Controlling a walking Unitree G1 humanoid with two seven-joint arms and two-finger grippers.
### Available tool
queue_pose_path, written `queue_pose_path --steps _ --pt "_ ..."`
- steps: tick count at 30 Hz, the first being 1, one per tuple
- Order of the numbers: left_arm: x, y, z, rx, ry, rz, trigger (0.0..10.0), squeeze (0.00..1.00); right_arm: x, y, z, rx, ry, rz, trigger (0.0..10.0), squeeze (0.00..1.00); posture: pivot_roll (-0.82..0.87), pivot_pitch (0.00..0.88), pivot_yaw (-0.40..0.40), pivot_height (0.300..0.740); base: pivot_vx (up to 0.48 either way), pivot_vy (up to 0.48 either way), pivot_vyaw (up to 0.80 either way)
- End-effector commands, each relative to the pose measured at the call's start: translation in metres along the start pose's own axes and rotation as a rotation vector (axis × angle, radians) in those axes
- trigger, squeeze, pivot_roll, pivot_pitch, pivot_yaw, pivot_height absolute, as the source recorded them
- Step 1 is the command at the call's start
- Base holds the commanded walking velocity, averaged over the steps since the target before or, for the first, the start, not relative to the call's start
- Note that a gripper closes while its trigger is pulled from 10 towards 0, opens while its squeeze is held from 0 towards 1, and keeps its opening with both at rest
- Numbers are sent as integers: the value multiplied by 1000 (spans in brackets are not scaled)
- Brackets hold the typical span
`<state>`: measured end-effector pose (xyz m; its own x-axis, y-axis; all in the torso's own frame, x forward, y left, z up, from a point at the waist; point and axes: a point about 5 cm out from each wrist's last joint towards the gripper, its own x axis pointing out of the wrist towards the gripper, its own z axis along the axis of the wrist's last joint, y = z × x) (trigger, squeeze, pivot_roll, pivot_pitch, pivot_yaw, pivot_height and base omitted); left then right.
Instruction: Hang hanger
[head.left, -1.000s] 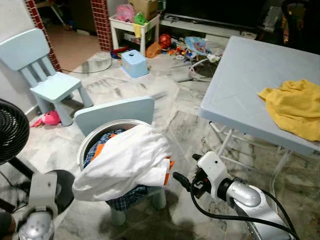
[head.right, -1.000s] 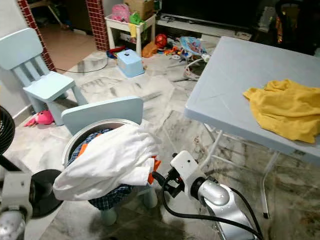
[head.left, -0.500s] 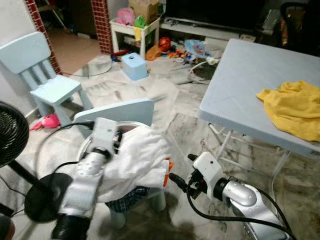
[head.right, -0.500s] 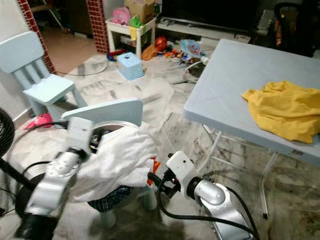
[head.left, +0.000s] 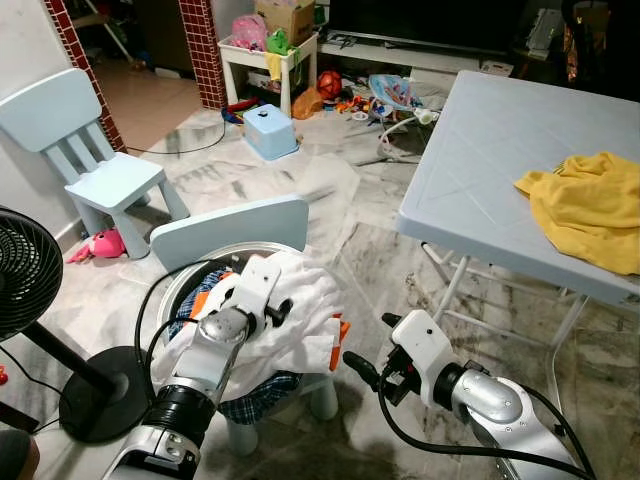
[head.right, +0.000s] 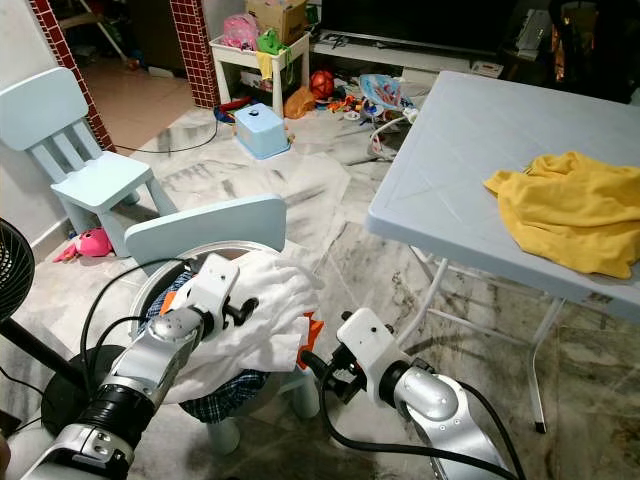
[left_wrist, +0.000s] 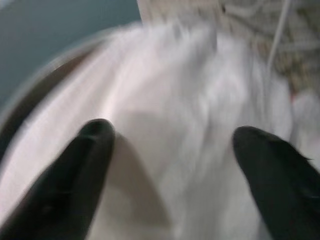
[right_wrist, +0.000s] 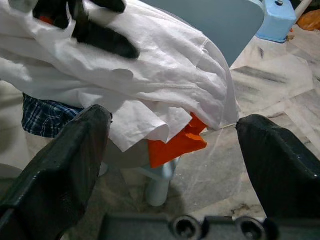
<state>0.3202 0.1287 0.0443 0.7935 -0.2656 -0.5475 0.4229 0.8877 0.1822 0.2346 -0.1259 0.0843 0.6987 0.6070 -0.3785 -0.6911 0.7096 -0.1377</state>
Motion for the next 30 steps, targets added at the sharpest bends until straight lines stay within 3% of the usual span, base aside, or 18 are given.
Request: queue_pose_path --steps 1,2,3,4,5,6,10,14,30 --pt "2 2 -4 5 28 -24 10000 1000 -2 -1 2 -13 4 -8 10000 0 -145 82 34 740 0 0 0" --pt "2 3 -7 -5 40 -32 10000 1000 -2 -2 2 -14 5 -12 10000 0 -145 82 34 740 0 0 0" --pt "2 4 -9 -4 50 -41 3961 761 -3 -4 3 -13 4 -23 10000 0 -149 82 38 740 0 0 0" --pt "2 5 -11 6 59 -52 2863 357 -4 -6 4 -9 3 -36 10000 0 -150 82 41 740 0 0 0" --pt "2 5 -11 6 59 -52 2863 357 -4 -6 4 -9 3 -36 10000 0 -150 82 41 740 0 0 0" --pt "2 6 -12 12 64 -56 0 0 -5 -7 4 -7 3 -39 10000 0 -150 82 41 740 0 0 0" --pt "2 11 -19 44 88 -47 0 0 -6 -4 0 -7 18 -24 10000 0 -140 82 36 740 0 0 0" --pt "0 19 -27 24 104 -31 0 0 -5 7 1 12 33 101 10000 0 -135 77 30 740 0 0 0" --pt "0 30 -21 -17 52 8 0 0 1 -6 1 15 43 67 10000 0 -115 50 19 740 0 0 0"
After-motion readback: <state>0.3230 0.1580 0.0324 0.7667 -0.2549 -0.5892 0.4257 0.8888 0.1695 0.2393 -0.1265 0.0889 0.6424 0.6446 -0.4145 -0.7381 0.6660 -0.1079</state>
